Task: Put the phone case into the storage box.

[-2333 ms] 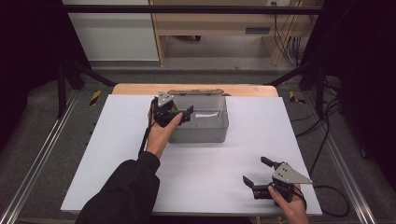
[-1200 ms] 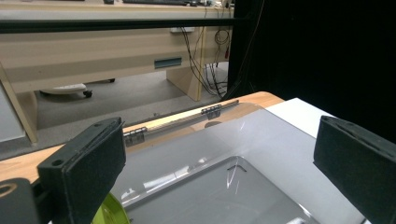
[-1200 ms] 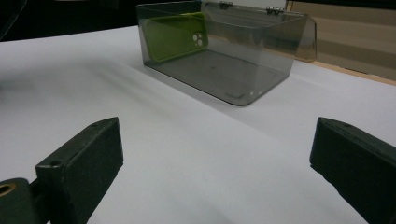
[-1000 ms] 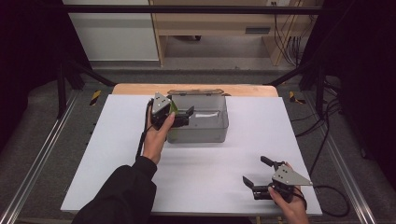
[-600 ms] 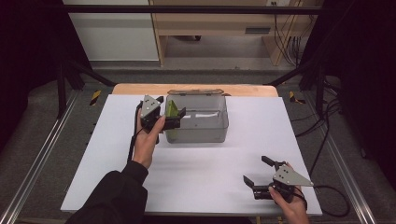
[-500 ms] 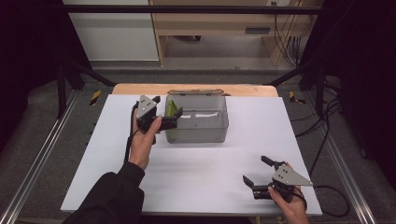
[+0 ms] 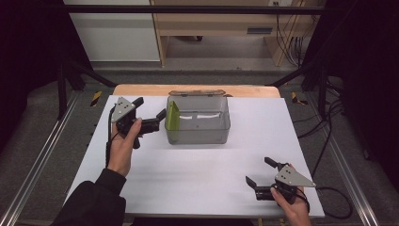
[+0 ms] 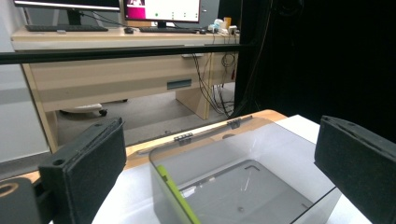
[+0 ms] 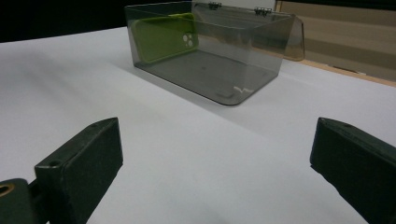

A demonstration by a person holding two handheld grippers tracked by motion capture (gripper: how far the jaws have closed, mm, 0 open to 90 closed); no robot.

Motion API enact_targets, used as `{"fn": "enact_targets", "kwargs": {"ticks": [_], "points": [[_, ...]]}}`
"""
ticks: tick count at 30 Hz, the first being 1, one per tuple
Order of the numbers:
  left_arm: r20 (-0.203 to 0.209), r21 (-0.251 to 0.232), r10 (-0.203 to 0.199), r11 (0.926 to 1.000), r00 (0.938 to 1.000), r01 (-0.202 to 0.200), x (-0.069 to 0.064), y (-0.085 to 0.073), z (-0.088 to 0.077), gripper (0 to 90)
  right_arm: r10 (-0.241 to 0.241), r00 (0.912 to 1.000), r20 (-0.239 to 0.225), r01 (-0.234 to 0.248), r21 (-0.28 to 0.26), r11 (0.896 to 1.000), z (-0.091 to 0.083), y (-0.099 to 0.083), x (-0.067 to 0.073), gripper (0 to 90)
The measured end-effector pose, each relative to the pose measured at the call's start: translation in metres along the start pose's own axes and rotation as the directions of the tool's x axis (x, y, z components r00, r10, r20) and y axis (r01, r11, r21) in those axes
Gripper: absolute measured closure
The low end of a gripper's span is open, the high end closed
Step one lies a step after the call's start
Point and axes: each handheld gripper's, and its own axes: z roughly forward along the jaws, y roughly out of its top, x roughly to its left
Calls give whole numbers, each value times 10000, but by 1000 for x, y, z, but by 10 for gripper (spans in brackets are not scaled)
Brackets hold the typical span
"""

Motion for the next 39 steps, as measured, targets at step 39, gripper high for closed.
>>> {"fn": "enact_targets", "kwargs": {"ticks": [39], "points": [[-428,-280,631,9975,9971,-644,25,9,-77,10,131,9999,-106,-131,4,9999,0,0,0,22]]}}
